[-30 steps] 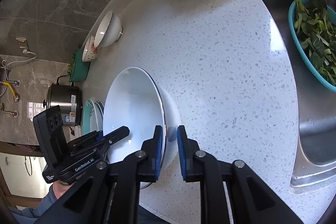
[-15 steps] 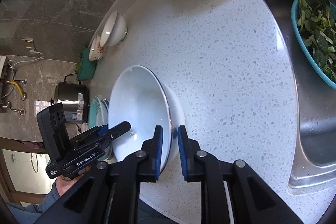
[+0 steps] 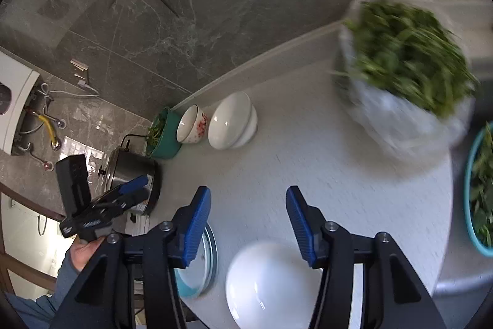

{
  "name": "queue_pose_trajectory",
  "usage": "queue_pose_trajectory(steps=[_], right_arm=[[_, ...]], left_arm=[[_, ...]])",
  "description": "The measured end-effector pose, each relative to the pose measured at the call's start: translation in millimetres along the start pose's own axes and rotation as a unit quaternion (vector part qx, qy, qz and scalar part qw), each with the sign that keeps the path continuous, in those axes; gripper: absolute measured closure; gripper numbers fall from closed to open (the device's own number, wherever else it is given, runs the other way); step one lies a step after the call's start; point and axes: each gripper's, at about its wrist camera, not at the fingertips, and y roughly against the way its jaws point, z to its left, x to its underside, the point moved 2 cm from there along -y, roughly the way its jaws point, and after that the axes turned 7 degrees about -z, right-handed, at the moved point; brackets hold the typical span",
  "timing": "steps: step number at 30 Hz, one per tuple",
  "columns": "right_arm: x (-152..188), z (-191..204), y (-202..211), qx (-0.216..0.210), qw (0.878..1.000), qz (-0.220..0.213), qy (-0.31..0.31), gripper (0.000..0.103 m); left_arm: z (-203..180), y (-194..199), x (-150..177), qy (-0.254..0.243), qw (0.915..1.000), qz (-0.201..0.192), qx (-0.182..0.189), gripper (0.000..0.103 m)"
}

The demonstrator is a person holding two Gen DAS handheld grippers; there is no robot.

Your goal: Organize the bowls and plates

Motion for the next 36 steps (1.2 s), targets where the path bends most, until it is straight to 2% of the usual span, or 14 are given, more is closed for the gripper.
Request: queue_pose_trajectory(steps=[4,6,10,16,23,32,35,36], right_arm=[[-31,16,-60,0.01,1.0,0.01,-0.025,0.047],[-43,14,-89,0.008,0.998,0.022,-0.052,0.047],[-55,11,-133,0.01,0.997,0.048,-0.063,0.034],[-61,-7,-180,0.034,0.994,0.069,-0.082,0.032],[-61,-9,-204,0.03,0.993,0.086,-0.074,0.033],[-62,-14,-221,0.027,0.991,0.098,-0.082,0.034],[-62,-13,-225,0.025,0.991,0.102,-0.079,0.036],[-62,-13,-225,0.024,0.991,0.103,-0.079,0.036]], left_arm=[[48,-65,-40,0.027,0.9992,0.026,0.012,0.009],[61,-92,-47,0.038,0.9974,0.045,0.043,0.009],[73,-126,-55,0.047,0.9934,0.061,0.085,0.009],[99,-163,-59,0.088,0.9885,0.075,0.097,0.009],[100,-187,-52,0.091,0.9856,0.091,0.11,0.009],[106,-199,-52,0.096,0.9847,0.089,0.114,0.009],[107,-202,-51,0.093,0.9843,0.093,0.117,0.012],[106,-203,-51,0.092,0.9846,0.093,0.117,0.019]])
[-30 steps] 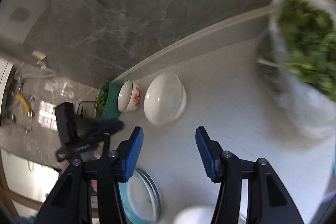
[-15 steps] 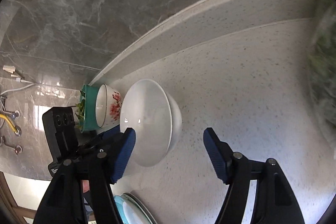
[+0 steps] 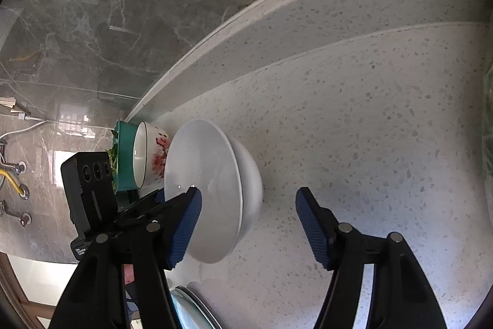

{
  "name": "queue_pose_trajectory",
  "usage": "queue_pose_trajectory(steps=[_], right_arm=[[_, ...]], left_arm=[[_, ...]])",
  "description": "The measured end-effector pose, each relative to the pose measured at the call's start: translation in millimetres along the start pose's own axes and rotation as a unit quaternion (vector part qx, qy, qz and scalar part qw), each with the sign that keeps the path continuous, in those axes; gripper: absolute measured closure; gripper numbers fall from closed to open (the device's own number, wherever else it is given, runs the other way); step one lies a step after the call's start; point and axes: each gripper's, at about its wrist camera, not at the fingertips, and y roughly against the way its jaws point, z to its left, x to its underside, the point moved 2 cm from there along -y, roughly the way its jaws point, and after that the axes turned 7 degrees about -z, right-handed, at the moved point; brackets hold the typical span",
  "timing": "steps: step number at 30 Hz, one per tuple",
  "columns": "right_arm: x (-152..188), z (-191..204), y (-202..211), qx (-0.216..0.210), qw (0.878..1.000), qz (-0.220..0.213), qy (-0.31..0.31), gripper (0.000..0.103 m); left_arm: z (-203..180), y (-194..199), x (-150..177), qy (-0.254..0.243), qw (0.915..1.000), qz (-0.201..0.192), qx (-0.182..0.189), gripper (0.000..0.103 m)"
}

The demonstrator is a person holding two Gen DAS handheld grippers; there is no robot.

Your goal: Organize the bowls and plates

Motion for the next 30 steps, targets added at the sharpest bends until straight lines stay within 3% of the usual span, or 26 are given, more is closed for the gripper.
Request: queue_pose_trajectory(steps=[3,7,10,11,13,17,30], right_arm=[[0,0,-2,0.002,1.0,0.003,0.001,0.039],[1,-4,-4,0.008,1.0,0.01,0.003,0.055],[2,-4,-10,0.016,1.0,0.015,0.004,0.073],[1,-2,-12,0.015,1.0,0.016,0.004,0.077],[1,0,-11,0.012,1.0,0.015,0.006,0.082],[0,3,-13,0.014,1.0,0.018,0.01,0.085],[-4,0,-4,0.005,1.0,0.019,-0.003,0.085]], left_arm=[[-3,-3,-2,0.0,1.0,0.0,0.004,0.031],[-11,-5,-5,-0.016,0.9999,-0.002,-0.003,0.064],[-14,-9,-4,-0.019,0.9998,0.004,-0.004,0.072],[-14,-10,-4,-0.021,0.9997,0.005,-0.008,0.072],[-14,-11,-2,-0.022,0.9997,0.004,-0.01,0.083],[-15,-13,-3,-0.019,0.9998,0.005,-0.001,0.088],[-27,-12,-4,-0.023,0.9995,0.01,0.019,0.088]])
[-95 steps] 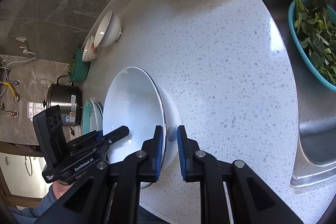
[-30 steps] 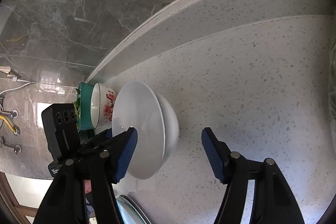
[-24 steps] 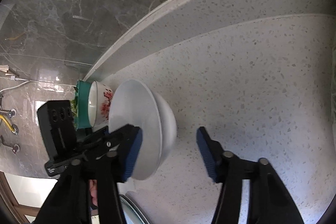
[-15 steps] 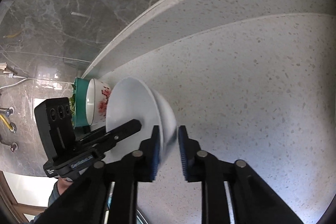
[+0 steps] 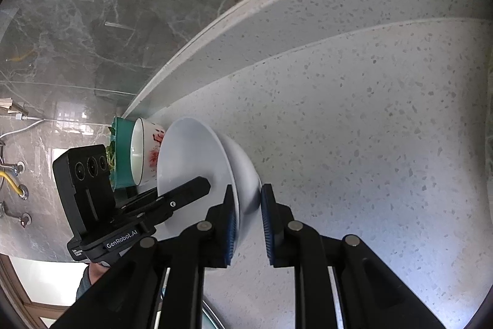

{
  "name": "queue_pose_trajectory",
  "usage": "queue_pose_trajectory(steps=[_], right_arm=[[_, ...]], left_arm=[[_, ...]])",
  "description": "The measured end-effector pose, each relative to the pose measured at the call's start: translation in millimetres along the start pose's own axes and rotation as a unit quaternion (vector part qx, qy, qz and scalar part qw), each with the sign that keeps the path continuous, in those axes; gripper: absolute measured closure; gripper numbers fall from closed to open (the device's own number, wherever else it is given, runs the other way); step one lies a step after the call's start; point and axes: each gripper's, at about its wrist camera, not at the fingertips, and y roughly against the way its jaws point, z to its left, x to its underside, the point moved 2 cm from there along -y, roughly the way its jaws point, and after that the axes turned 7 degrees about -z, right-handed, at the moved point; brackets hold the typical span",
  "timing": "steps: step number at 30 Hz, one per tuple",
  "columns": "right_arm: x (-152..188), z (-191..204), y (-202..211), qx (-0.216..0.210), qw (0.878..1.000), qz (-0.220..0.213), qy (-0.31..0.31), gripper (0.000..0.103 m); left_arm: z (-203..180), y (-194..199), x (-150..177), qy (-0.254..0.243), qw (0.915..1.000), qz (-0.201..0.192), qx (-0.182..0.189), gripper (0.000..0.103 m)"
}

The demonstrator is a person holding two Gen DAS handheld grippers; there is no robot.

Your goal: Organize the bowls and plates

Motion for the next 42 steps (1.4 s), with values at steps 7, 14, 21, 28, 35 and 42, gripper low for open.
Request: queue_pose_trajectory(steps=[7,14,21,28,35,42], right_arm=[[6,3,19,-0.006,1.0,-0.005,-0.003,0.085],[25,13,52,-0.006,1.0,-0.016,0.002,0.085],[63,21,104,-0.007,1.0,-0.028,0.0,0.085],[112,13,158,-0.009,0.999,-0.051,-0.012,0.085],[162,-17,191,-0.001,0.997,-0.06,-0.048,0.084],[204,-56,203,0.006,0.995,-0.049,-0.085,0.084]], left_arm=[[-12,19,7,-0.006,1.0,0.005,0.005,0.088],[-48,44,23,-0.021,0.9997,0.001,0.011,0.088],[-99,77,52,-0.045,0.9986,-0.002,0.029,0.088],[-157,95,108,-0.072,0.9962,0.008,0.049,0.088],[-194,86,167,-0.082,0.9934,0.045,0.067,0.088],[-207,63,224,-0.093,0.9903,0.085,0.058,0.088]])
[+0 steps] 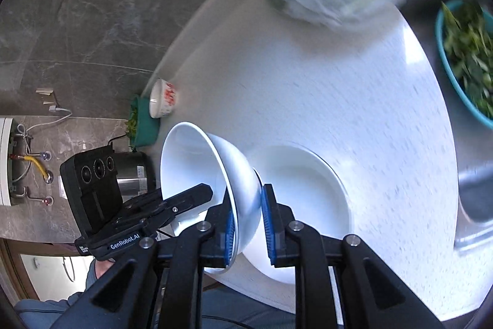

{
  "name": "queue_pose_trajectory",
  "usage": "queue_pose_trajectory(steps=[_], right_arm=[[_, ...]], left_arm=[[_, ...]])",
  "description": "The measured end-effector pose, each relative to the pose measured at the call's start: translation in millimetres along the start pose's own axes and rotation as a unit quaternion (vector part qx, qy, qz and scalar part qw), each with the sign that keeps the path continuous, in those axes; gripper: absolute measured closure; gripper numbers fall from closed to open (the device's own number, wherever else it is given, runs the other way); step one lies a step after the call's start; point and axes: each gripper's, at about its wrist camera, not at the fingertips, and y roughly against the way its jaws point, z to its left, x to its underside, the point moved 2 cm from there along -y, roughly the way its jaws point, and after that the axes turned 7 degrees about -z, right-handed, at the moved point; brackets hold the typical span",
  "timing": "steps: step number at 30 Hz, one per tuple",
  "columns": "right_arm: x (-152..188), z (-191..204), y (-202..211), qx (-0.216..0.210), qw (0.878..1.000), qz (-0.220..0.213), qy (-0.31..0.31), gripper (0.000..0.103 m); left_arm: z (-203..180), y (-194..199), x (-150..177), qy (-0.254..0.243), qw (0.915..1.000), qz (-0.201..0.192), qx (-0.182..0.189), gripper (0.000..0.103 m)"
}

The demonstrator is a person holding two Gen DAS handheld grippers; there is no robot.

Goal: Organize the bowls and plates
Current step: 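Carry the small white bowl to the stack and lower it into the large bowl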

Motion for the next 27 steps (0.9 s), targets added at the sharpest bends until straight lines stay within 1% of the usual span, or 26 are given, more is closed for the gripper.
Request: queue_pose_trajectory(steps=[2,5,9,12,15,19,22,27], right_arm=[[6,-12,-2,0.006,1.0,0.003,-0.007,0.084],[13,-26,-8,0.015,1.0,0.01,-0.012,0.084],[20,-39,-17,0.035,0.999,0.02,-0.006,0.084],[22,-46,-22,0.044,0.999,0.025,-0.003,0.084],[23,-47,-24,0.052,0.998,0.026,0.001,0.085],[24,-42,-29,0.069,0.997,0.027,0.025,0.086],[27,-38,-33,0.086,0.995,0.027,0.046,0.086],[27,-36,-37,0.101,0.993,0.02,0.055,0.089]], left_arm=[[-5,-15,8,-0.002,0.9999,0.009,-0.009,0.088],[-10,-34,22,-0.02,0.999,0.019,-0.036,0.088],[-7,-47,34,-0.035,0.9969,0.028,-0.065,0.088],[-4,-57,40,-0.033,0.9964,0.029,-0.073,0.088],[-7,-59,42,-0.047,0.9946,0.019,-0.091,0.088],[-6,-61,36,-0.042,0.9945,0.014,-0.095,0.088],[-6,-60,31,-0.048,0.9934,0.009,-0.104,0.085],[-10,-61,27,-0.052,0.9921,0.0,-0.114,0.085]])
